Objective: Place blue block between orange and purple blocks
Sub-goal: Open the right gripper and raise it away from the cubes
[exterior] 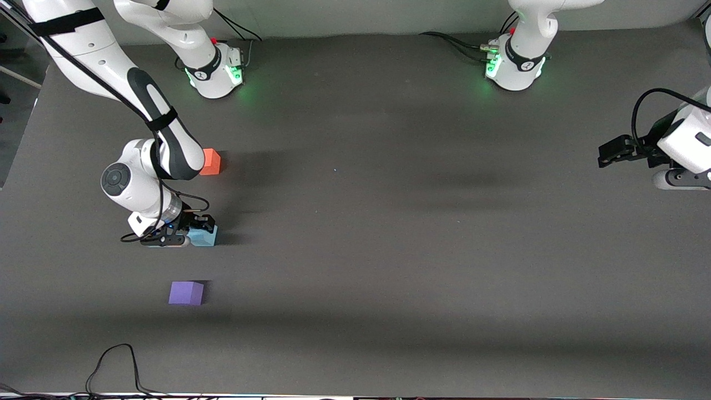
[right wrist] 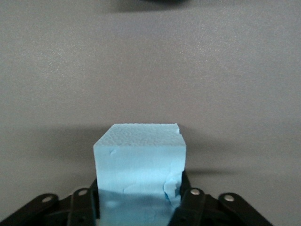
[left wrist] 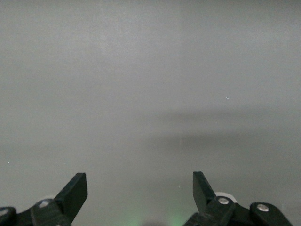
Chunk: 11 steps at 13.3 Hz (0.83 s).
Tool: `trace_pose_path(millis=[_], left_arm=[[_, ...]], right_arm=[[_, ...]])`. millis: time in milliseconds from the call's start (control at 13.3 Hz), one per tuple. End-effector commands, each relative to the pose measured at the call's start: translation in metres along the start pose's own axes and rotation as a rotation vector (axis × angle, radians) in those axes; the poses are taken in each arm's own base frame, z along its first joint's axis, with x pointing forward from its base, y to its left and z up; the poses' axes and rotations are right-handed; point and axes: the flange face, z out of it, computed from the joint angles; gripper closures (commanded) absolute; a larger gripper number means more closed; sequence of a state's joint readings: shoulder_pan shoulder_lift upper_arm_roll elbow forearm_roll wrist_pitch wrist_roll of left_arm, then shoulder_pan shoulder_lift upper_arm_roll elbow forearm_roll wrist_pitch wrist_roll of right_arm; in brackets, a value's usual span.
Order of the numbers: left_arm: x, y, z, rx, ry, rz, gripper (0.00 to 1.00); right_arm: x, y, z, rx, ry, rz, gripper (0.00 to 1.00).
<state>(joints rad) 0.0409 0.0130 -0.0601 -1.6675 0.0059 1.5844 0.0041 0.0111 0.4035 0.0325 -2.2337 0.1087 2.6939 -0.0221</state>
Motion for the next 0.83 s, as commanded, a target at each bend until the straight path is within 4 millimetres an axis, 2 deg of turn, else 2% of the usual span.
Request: trace_pose_path(millis=[0,151,527,753], left_arm=[[0.0,0.004,-0.002,-0.008,0.009,-0.011,0.0],[0.0,0.004,0.0,-0.008,0.006,-0.011,0.0],[0.0,0.004,-0.001,-0.008,0.007,-0.011,0.0],[0.001,0.004,-0.001,-0.008,0.009,-0.01,0.0]], right_arm=[[0.005,-0.006,-0.039,0.0,0.0,-0.035,0.0],[0.007,-0.012,-0.098,0.007,0.005,-0.05,0.0],[0.011,-0.033,-0.286,0.03,-0.02,-0.084,0.0],[0.01,-0.038,-0.37,0.035,-0.018,-0.096,0.0]])
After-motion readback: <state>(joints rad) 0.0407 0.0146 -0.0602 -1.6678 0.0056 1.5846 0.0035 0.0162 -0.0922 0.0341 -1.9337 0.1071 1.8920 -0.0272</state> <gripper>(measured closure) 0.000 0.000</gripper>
